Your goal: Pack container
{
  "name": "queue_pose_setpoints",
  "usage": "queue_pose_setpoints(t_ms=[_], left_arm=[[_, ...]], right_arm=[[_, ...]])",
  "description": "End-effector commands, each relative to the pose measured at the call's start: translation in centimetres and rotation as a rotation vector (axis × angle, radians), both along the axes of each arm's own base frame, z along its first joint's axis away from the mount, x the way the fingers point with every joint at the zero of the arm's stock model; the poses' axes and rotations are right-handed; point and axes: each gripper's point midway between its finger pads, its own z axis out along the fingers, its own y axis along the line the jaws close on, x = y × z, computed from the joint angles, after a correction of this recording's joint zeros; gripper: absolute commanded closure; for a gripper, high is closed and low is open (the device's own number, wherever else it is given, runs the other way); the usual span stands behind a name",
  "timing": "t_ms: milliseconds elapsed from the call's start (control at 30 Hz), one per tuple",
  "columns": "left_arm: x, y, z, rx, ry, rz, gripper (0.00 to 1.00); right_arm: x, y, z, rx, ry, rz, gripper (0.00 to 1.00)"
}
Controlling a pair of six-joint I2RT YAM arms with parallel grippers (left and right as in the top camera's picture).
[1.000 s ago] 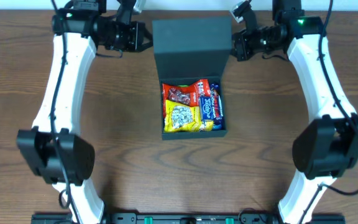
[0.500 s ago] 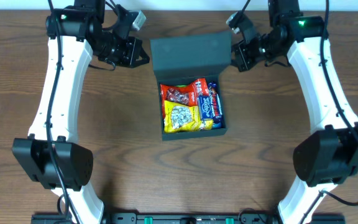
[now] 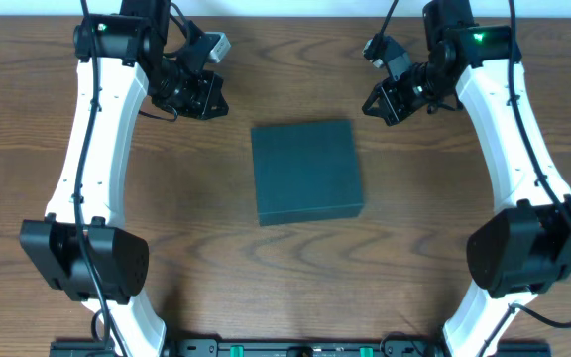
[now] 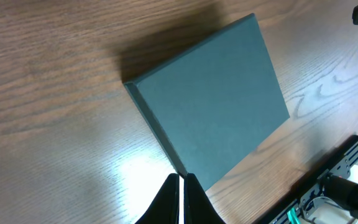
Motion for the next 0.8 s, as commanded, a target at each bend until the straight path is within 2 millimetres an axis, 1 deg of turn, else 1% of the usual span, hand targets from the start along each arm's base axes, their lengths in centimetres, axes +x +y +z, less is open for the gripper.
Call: queue_pose_setpoints(t_ms=[0,100,200,267,367,433,500,600,700,767], left_arm=[[0.0,0.2,1.1,0.010,-0.039,-0.008,0.94],[-0.3,0.2,1.2,0.010,-0.036,-0.008,0.95],[-1.4,0.3,2.0,0.012,-0.028,-0.009,0.94],[-2.6,0.5,3.3,0.012,-0.042,-0.011,0.94],[-4.5,0.8,6.0,0.014,-0.106,-0.016,0.94],[-5.8,1.0,7.8,0.018,-0.157,-0.012,0.94],[-8.1,1.3,10.5,0.014,-0.230,-0.010,0.94],[-11.0,1.7,13.0,0.013,-0.307,-0.009,0.94],[-14.2,2.1,14.7,0.018,-0.369,-0.007,0.94],[-15.9,2.6,15.4,0.032,-0.406,0.001,0.94]], right_arm=[[-0.4,0.2,1.1,-0.005,-0.036,0.023,0.99],[-0.4,0.2,1.2,-0.005,-0.036,0.022,0.99],[-0.9,0.2,2.0,-0.003,-0.046,0.022,0.99],[-1.5,0.3,3.6,0.020,-0.073,0.025,0.98],[-2.6,-0.1,6.7,0.044,-0.138,0.018,0.99],[-3.8,-0.4,8.7,0.048,-0.180,0.015,0.99],[-5.9,-0.8,11.1,0.042,-0.226,0.012,0.99],[-8.7,-1.2,13.4,0.042,-0.267,0.025,0.98],[-11.7,-1.5,15.2,0.044,-0.299,0.028,0.99],[-13.4,-1.7,15.8,0.047,-0.324,0.027,0.98]])
